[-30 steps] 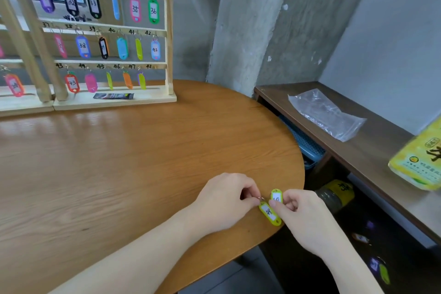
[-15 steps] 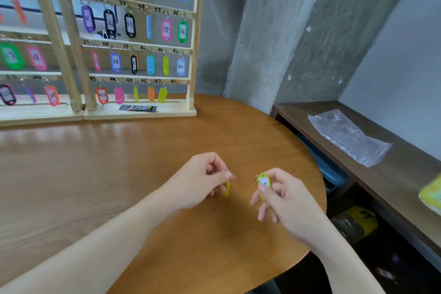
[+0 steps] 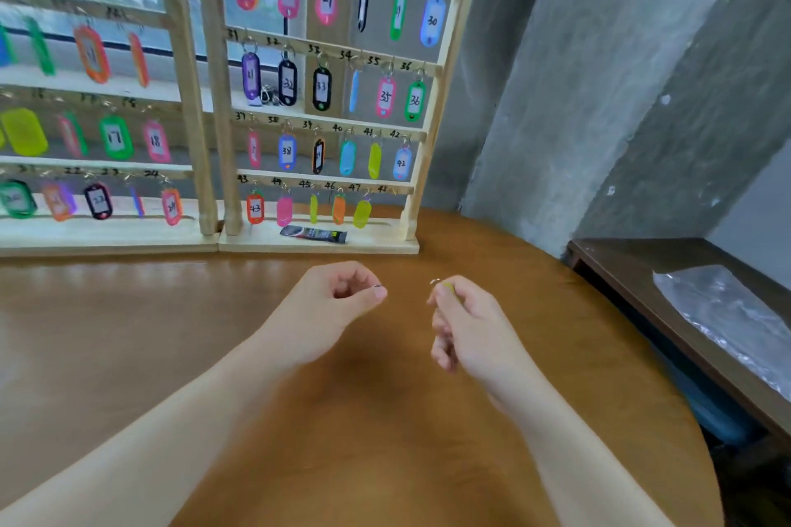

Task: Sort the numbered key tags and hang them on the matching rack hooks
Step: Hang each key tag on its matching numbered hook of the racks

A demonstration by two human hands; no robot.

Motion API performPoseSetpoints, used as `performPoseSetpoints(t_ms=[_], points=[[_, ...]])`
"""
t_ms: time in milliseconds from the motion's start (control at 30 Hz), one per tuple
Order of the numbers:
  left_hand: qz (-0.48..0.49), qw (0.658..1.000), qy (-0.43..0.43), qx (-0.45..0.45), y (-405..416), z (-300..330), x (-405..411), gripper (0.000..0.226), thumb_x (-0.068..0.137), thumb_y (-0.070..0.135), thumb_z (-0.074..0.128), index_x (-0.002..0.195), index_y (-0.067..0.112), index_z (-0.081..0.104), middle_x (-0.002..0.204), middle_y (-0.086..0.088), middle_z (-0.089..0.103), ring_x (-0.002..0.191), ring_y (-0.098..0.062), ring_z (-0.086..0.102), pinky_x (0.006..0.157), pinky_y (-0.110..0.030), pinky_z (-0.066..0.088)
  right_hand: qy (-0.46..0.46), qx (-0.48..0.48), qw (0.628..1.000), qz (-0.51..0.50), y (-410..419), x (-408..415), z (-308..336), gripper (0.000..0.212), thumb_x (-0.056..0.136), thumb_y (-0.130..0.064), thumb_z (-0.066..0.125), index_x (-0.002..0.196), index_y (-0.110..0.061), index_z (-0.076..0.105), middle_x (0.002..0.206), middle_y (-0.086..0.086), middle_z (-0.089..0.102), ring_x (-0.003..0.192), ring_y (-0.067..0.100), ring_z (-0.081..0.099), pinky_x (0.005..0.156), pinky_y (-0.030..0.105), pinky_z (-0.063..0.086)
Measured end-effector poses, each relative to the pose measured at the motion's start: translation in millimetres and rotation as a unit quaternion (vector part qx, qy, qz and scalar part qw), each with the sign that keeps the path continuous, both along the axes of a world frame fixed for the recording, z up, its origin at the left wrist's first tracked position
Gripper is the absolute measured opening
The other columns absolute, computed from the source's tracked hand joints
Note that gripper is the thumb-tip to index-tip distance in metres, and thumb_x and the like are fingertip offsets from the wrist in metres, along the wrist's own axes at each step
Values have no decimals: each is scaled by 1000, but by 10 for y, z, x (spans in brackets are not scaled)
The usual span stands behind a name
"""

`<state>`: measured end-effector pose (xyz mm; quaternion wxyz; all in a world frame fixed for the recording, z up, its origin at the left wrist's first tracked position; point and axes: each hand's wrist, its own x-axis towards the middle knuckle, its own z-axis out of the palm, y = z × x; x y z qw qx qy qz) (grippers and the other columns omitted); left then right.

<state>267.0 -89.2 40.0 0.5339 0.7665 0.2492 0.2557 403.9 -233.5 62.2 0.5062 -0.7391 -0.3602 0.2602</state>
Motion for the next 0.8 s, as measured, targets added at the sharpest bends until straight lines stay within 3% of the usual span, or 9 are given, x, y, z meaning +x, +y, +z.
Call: performPoseSetpoints(t_ms=[67,200,300,467,567,667,800], points=[[14,1000,-4,4,110,-15,80,15,96,34,65,85,24,69,64,12,58,55,0,42,53,-13,34,4,16,1000,-1,236,63,17,31,111,-28,34,92,-12,54,59,-5,40,45,18,47,44,26,37],[40,999,-28,-12,376,-52,329,17,99,28,63,84,21,68,61,14,57,58,-1,45,63,-25,36,38,63,997,4,685,208,43,32,111,-26,33,89,-14,54,56,-5,39,44,18,45,43,24,35],[62,997,-54,-10,596,-65,492,18,99,27,61,83,23,68,71,-3,59,64,-9,46,66,-30,37,31,94,995,-8,1014,345,92,32,110,-24,36,89,-13,56,54,-5,41,44,16,45,43,24,36],[85,993,-82,3,732,-166,491,21,103,24,54,86,21,65,69,7,55,61,-4,43,57,-16,33,61,152,985,-49,1468,565,42,32,109,-22,40,82,-11,54,56,-3,45,47,16,45,43,24,35],[71,994,-86,10,730,-262,470,21,103,26,54,84,23,64,64,10,48,60,-5,40,55,-17,31,73,183,978,-69,1592,652,-63,32,107,-19,41,79,-9,53,58,1,43,50,16,41,43,22,34],[41,995,-91,0,690,-272,497,21,102,23,56,83,19,64,62,6,52,59,-9,44,56,-20,36,68,200,975,-69,1656,704,-130,32,106,-15,42,77,-8,51,59,3,42,50,16,39,43,21,34],[28,996,-86,-10,701,-272,514,19,103,17,54,87,12,64,72,-2,71,62,-9,57,65,-25,47,53,193,977,-68,1689,743,-197,30,106,-15,42,79,-5,51,61,6,42,50,15,40,43,21,35]])
